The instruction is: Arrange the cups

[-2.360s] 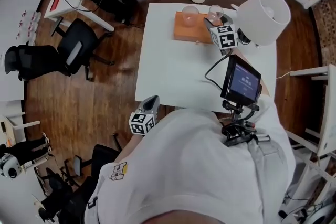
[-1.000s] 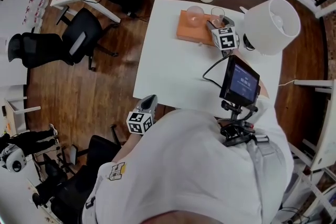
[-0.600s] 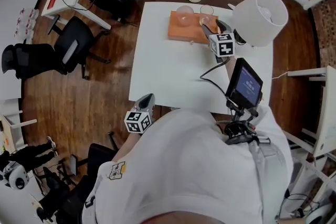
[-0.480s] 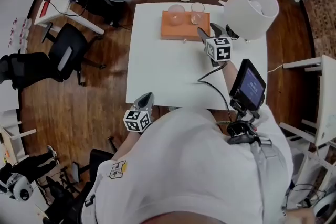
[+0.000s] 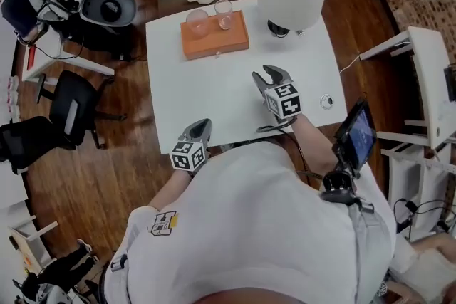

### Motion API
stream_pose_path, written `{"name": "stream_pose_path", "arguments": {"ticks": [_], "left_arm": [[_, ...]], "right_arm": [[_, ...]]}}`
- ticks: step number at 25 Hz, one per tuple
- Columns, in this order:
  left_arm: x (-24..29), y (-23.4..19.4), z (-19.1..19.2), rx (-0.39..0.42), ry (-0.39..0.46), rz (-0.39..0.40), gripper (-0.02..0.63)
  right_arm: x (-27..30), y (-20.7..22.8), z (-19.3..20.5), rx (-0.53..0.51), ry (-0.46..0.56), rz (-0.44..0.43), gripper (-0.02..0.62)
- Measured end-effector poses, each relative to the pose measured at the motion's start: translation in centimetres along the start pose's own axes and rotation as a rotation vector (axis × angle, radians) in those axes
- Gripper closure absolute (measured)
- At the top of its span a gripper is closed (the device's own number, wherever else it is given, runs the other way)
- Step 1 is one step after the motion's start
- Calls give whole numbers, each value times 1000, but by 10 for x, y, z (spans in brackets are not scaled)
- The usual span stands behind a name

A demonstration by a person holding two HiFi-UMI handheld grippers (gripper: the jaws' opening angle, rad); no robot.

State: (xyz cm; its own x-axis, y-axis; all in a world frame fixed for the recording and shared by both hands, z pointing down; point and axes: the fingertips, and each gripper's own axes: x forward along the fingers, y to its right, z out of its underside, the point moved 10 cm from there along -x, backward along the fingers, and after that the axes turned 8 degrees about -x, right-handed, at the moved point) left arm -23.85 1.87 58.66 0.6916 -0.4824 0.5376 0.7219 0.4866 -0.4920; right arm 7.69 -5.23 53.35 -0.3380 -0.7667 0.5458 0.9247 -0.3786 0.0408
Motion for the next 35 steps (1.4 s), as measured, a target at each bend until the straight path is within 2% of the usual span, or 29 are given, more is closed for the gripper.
{"name": "stream_pose_path", "arguments": {"ticks": [2, 8, 14, 22, 35], "left_arm": [[7, 2, -1, 31, -31, 29, 606], [21, -4, 1, 106, -123, 72, 606], [40, -3, 2, 175, -204, 81, 606], [47, 0, 7, 182, -233, 60, 606], [50, -7, 3, 190, -216, 44, 606]], "right_arm": [[-15, -9, 24, 5, -47, 2, 457], [-47, -33, 88, -75, -188, 59, 525], [-69, -34, 116, 12, -271, 105, 594], [-70, -34, 128, 76, -270, 100, 595], [-59, -26, 120, 77, -265, 113, 595]]}}
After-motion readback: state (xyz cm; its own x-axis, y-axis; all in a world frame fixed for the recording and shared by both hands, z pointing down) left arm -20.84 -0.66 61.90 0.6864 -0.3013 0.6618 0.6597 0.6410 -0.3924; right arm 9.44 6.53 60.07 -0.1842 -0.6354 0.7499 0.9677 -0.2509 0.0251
